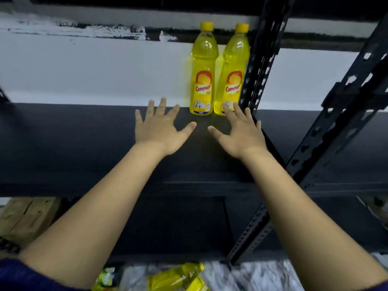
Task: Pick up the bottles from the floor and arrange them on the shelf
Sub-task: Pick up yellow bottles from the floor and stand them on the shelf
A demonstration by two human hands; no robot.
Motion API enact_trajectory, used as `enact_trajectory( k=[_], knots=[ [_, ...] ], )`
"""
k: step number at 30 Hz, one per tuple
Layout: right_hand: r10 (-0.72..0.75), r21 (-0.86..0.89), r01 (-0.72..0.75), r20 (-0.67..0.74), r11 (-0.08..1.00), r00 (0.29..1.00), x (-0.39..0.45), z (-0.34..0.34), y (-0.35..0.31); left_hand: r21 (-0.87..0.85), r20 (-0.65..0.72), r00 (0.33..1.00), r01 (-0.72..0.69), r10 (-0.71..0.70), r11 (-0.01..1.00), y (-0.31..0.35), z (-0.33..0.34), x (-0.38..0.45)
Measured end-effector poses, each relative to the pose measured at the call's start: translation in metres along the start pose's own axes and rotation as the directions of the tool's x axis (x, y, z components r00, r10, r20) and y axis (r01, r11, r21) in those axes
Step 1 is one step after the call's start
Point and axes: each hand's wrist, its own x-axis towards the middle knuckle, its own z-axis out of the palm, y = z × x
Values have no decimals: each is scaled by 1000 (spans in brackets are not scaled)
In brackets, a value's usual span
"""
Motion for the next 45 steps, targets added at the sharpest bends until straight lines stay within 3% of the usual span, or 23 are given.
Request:
enact_trajectory(
  k=[4,14,23,31,38,45],
  knots=[
    [-71,6,71,69,997,995,-84,10,-7,-8,50,999,6,-5,1000,-25,9,-92],
    [-279,54,286,-112,957,954,-278,90,1,-93,-96,995,-5,-4,996,-74,93,-294],
    [-147,111,127,190,986,971,-399,268,65,-146,199,975,133,-102,980,-119,269,-404],
    [-81,79,48,492,996,867,-430,393,118,-129,380,923,117,-60,985,-142,396,-408],
    [-267,178,200,578,964,772,-398,482,141,-198,411,909,16,68,980,-140,493,-361],
    [-335,90,385,694,918,637,-363,546,158,-156,491,864,-37,110,987,-144,565,-313]
  ],
)
